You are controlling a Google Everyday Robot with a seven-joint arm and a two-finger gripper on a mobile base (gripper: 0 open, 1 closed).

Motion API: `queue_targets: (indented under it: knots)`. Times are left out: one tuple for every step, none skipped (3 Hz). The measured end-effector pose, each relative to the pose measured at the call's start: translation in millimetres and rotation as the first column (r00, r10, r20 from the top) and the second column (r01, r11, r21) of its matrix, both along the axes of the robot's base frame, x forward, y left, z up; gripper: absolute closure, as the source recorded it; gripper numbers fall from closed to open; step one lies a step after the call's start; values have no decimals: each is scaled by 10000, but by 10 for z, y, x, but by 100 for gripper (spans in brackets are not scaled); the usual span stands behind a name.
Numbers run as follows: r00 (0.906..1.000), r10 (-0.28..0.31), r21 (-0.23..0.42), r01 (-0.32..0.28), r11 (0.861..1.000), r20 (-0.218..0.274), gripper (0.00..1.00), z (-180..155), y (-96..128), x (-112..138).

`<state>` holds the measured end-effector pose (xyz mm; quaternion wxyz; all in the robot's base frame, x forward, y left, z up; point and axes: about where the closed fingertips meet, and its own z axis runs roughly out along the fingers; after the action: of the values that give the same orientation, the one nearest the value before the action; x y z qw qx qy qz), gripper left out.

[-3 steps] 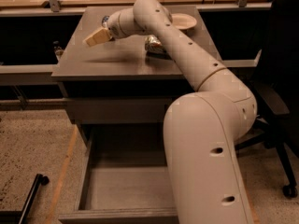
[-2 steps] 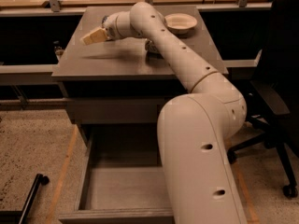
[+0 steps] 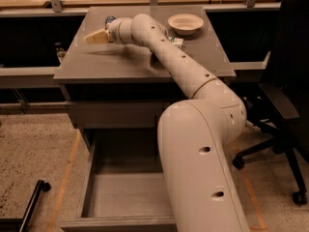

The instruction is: Place redbull can into middle drawer

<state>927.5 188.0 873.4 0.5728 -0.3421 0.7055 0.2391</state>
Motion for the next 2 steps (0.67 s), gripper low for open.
queue_targets:
  knots:
    - [9987,-496,289,498,9983,-88,15,-55,-65,98]
    - [9972,-738,357,742,9966,-135,38,-88,-94,144]
